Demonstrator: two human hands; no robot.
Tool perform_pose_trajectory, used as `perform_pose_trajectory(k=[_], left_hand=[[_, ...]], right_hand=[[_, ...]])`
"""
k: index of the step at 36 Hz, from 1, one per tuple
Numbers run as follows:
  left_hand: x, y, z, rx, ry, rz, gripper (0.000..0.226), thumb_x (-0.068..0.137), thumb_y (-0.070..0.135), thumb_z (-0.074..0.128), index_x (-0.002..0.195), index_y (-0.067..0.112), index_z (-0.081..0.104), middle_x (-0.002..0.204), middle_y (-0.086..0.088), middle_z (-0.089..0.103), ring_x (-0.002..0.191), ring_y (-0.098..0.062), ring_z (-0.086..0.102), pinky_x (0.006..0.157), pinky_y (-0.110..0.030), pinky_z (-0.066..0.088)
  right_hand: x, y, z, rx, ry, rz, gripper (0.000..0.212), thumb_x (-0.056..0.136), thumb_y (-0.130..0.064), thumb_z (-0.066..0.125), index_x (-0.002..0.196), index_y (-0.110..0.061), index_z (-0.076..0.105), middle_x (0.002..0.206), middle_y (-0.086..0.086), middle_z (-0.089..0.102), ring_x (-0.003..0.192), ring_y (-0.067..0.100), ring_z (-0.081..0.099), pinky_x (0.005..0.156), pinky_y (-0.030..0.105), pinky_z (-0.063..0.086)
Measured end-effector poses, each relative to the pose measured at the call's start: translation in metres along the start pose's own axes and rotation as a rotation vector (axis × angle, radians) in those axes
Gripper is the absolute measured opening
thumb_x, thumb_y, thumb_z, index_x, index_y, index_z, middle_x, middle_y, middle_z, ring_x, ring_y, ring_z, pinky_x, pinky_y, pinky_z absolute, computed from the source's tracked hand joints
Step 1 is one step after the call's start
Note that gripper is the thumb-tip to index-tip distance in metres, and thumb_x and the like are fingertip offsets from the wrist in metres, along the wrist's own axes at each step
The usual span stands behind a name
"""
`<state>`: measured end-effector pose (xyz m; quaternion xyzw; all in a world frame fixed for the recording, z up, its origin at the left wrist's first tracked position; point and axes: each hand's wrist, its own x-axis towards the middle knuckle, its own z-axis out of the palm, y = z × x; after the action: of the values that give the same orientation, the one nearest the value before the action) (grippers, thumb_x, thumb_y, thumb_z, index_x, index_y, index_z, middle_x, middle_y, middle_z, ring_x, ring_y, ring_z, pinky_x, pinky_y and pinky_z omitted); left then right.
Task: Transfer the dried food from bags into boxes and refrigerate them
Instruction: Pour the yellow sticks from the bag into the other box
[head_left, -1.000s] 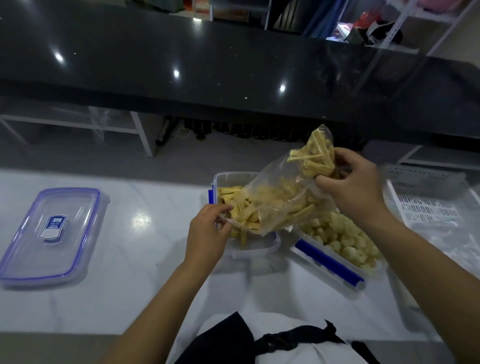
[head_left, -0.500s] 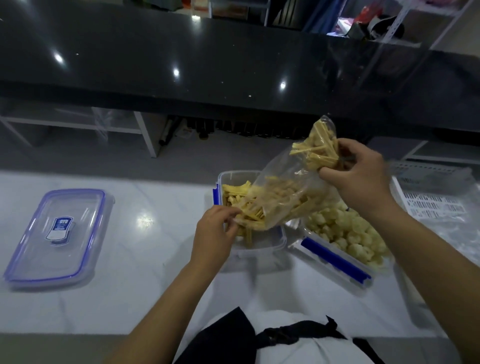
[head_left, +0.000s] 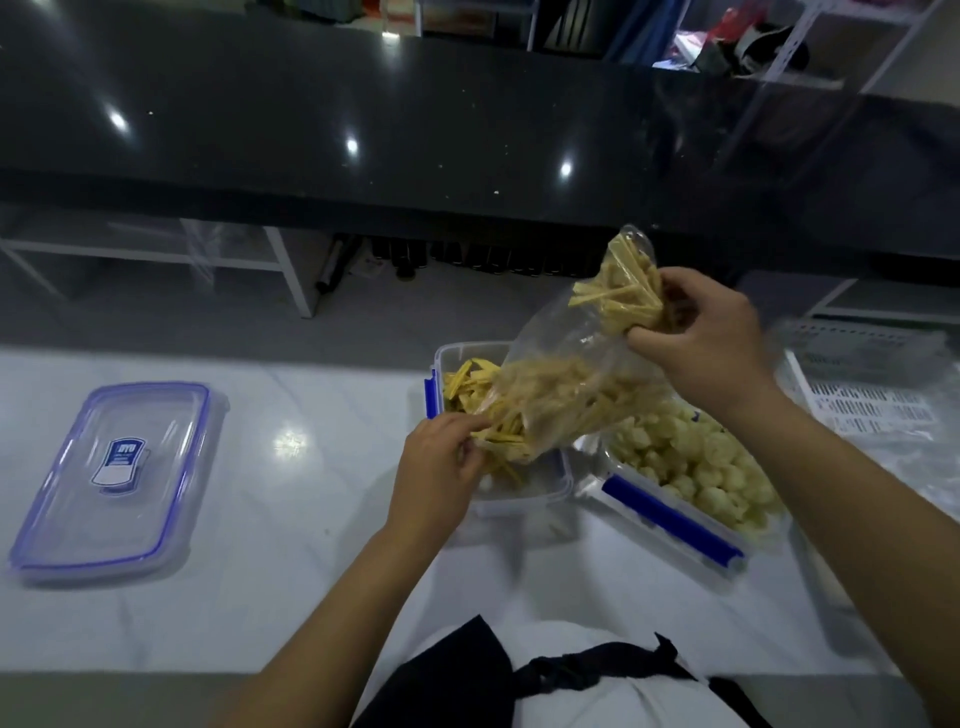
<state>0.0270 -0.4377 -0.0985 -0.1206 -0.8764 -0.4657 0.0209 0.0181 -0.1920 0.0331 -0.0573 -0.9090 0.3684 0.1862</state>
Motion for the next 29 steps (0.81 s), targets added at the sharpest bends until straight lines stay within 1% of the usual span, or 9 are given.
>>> perform_pose_trajectory(k=[3, 6, 10, 14, 16, 19, 23, 26, 29], left_hand=[[-0.001, 0.000, 0.001, -0.007, 0.010, -0.001, 0.025, 0.093, 0.017, 0.068, 0.118, 0.016, 0.073, 0.119, 0.000, 0.071, 0.110, -0.019, 0.062, 0.097, -0.036, 0.052], [-0.001, 0.001, 0.000, -0.010, 0.036, -0.005, 0.026, 0.093, 0.010, 0.068, 0.118, 0.013, 0.073, 0.117, -0.002, 0.071, 0.107, -0.020, 0.063, 0.095, -0.037, 0.054], [-0.004, 0.004, -0.003, -0.020, 0.044, 0.007, 0.030, 0.091, 0.005, 0.068, 0.120, 0.014, 0.072, 0.116, -0.004, 0.071, 0.106, -0.022, 0.063, 0.094, -0.038, 0.054], [-0.005, 0.003, -0.005, -0.034, 0.070, -0.003, 0.032, 0.091, 0.008, 0.069, 0.123, 0.012, 0.070, 0.119, -0.005, 0.071, 0.109, -0.022, 0.064, 0.097, -0.040, 0.055], [-0.004, 0.003, -0.005, -0.050, 0.057, -0.030, 0.033, 0.092, 0.009, 0.068, 0.125, 0.012, 0.069, 0.120, -0.005, 0.070, 0.110, -0.021, 0.064, 0.098, -0.042, 0.055], [-0.005, 0.005, -0.003, -0.060, 0.055, -0.031, 0.033, 0.092, 0.007, 0.068, 0.124, 0.012, 0.069, 0.119, -0.003, 0.070, 0.108, -0.019, 0.064, 0.098, -0.041, 0.055], [-0.006, 0.005, -0.003, -0.055, 0.060, -0.032, 0.033, 0.092, 0.009, 0.069, 0.125, 0.012, 0.069, 0.121, -0.005, 0.070, 0.110, -0.021, 0.064, 0.098, -0.037, 0.054], [-0.006, 0.007, -0.003, -0.058, 0.065, -0.009, 0.032, 0.090, 0.003, 0.069, 0.121, 0.011, 0.071, 0.116, 0.000, 0.070, 0.104, -0.020, 0.066, 0.094, -0.031, 0.053], [-0.005, 0.008, -0.002, -0.074, 0.056, -0.020, 0.033, 0.091, 0.002, 0.068, 0.123, 0.012, 0.070, 0.117, 0.000, 0.069, 0.104, -0.017, 0.063, 0.094, -0.030, 0.053]], right_hand=[[0.000, -0.003, 0.000, 0.019, 0.033, -0.046, 0.038, 0.074, -0.025, 0.077, 0.109, -0.031, 0.066, 0.096, -0.012, 0.068, 0.087, 0.009, 0.065, 0.073, 0.028, 0.055], [-0.008, -0.003, 0.007, 0.032, 0.053, -0.091, 0.042, 0.072, -0.028, 0.075, 0.112, -0.031, 0.064, 0.098, -0.011, 0.066, 0.087, 0.009, 0.063, 0.073, 0.023, 0.053], [-0.014, 0.001, 0.017, -0.033, -0.011, 0.014, 0.042, 0.074, -0.017, 0.078, 0.115, -0.022, 0.067, 0.099, -0.005, 0.068, 0.089, 0.013, 0.063, 0.080, 0.038, 0.056], [-0.009, -0.006, 0.001, 0.049, 0.114, -0.063, 0.043, 0.072, -0.028, 0.077, 0.111, -0.040, 0.064, 0.096, -0.015, 0.069, 0.086, 0.006, 0.066, 0.072, 0.024, 0.057], [-0.008, -0.006, 0.000, 0.039, 0.111, -0.079, 0.042, 0.073, -0.026, 0.076, 0.112, -0.035, 0.065, 0.098, -0.012, 0.068, 0.087, 0.009, 0.065, 0.074, 0.027, 0.056], [-0.008, -0.001, 0.006, -0.025, 0.008, -0.022, 0.038, 0.074, -0.018, 0.079, 0.111, -0.024, 0.068, 0.095, -0.006, 0.068, 0.088, 0.014, 0.064, 0.077, 0.033, 0.055], [-0.003, -0.010, -0.007, 0.027, 0.066, -0.117, 0.038, 0.073, -0.026, 0.077, 0.108, -0.037, 0.066, 0.091, -0.016, 0.068, 0.080, 0.002, 0.064, 0.067, 0.014, 0.051], [-0.004, -0.015, -0.008, 0.047, 0.095, -0.163, 0.040, 0.073, -0.026, 0.076, 0.112, -0.033, 0.065, 0.096, -0.011, 0.069, 0.085, 0.007, 0.065, 0.071, 0.018, 0.053], [-0.008, -0.012, 0.007, -0.068, -0.041, -0.062, 0.036, 0.074, -0.019, 0.078, 0.107, -0.028, 0.067, 0.092, -0.007, 0.068, 0.085, 0.011, 0.064, 0.071, 0.021, 0.050]])
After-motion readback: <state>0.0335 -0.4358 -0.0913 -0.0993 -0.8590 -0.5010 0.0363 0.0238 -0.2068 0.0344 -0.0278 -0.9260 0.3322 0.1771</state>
